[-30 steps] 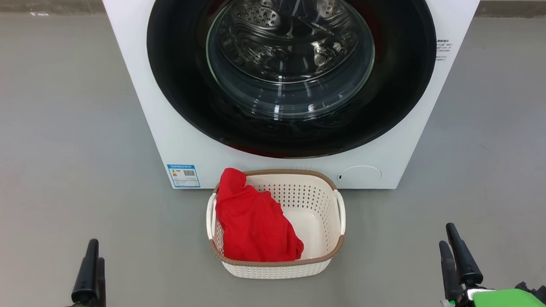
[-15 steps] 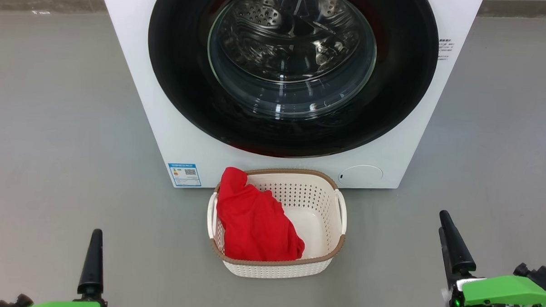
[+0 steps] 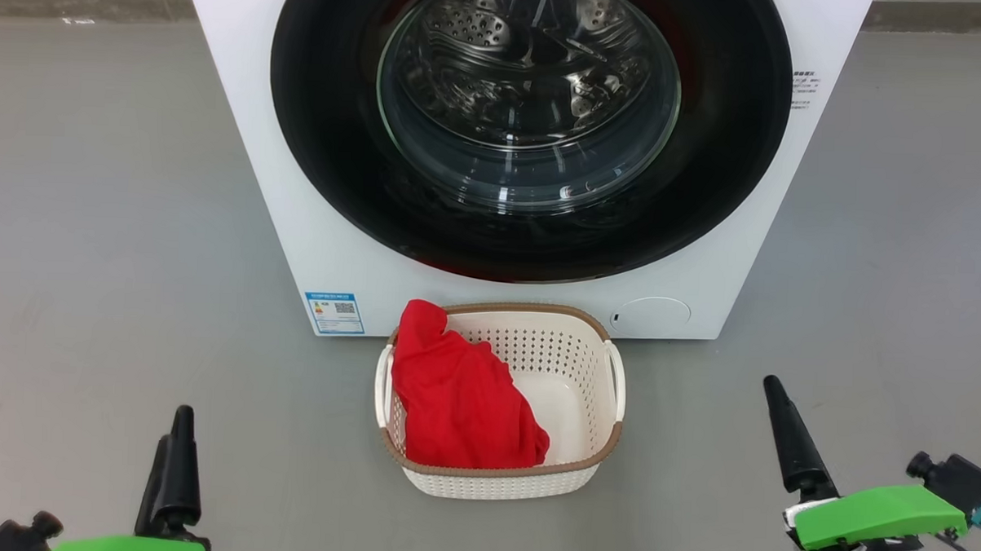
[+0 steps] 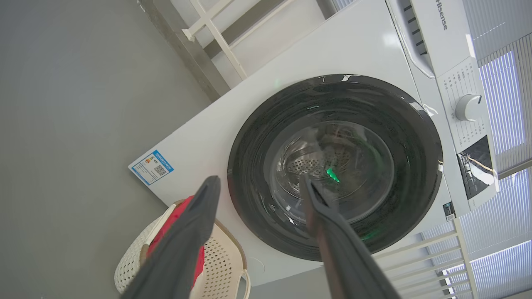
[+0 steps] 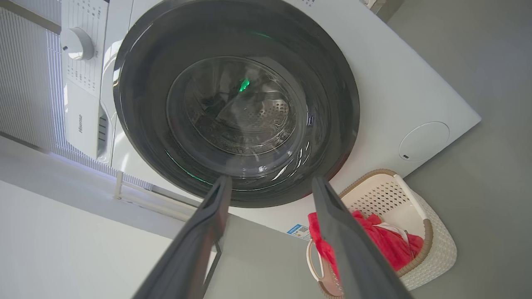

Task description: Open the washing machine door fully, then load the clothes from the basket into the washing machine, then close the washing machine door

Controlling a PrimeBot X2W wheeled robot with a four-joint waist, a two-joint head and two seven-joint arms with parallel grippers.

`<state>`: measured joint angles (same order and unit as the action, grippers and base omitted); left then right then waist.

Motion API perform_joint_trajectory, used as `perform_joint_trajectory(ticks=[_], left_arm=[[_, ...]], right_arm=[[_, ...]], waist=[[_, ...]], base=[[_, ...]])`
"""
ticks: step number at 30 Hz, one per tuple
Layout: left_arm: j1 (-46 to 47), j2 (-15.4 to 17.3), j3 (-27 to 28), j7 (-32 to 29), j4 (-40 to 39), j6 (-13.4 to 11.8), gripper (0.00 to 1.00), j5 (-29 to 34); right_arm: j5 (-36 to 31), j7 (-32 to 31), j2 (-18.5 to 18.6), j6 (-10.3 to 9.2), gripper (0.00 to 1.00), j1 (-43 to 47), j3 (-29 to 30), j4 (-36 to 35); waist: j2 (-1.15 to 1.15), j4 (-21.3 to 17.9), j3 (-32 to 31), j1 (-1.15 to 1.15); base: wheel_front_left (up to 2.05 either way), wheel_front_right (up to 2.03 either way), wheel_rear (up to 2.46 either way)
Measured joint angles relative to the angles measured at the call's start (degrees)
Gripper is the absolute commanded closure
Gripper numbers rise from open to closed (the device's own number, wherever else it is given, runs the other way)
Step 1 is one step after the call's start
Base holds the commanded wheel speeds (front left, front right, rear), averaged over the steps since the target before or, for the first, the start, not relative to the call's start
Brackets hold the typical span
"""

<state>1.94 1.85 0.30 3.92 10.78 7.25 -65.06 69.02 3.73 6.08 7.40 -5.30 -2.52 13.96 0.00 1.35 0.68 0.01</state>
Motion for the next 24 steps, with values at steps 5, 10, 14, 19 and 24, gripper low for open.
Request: perform_joint_trajectory(ticks=[5, 10, 14, 19, 24], left_arm=[[0.0, 0.0, -0.01, 0.78, -0.2, 0.0, 0.0, 5.36], [0.0, -0.01, 0.11, 1.63, -0.51, 0.0, 0.0, 10.81], [0.0, -0.02, 0.19, 2.32, -0.57, 0.0, 0.0, 15.38], [0.0, -0.03, 0.14, 3.0, -0.58, 0.0, 0.0, 20.72], [0.03, -0.04, 0.16, 3.83, -0.47, 0.01, 0.0, 24.75]], right_arm=[[-5.42, 0.97, 0.32, 0.0, 0.0, -0.75, -0.64, 0.49], [-10.39, 1.74, 0.62, 0.0, 0.0, -0.8, -1.42, 1.57], [-14.96, 2.45, 0.79, 0.0, 0.0, -0.93, -1.87, 2.42], [-20.33, 3.04, 0.79, 0.0, 0.0, -2.13, -2.1, 2.83], [-24.64, 4.04, 0.75, 0.0, 0.0, -2.34, -2.24, 2.82]], waist=[[0.0, 0.05, -0.15, 0.0], [0.0, 0.13, -0.25, 0.0], [0.0, 0.24, -0.29, 0.0], [0.0, 0.41, -0.31, 0.0], [0.0, 0.52, -0.32, 0.0]], base=[[0.0, 0.0, 0.0], [0.0, 0.0, 0.0], [0.0, 0.0, 0.0], [0.0, 0.0, 0.0], [0.0, 0.0, 0.0]])
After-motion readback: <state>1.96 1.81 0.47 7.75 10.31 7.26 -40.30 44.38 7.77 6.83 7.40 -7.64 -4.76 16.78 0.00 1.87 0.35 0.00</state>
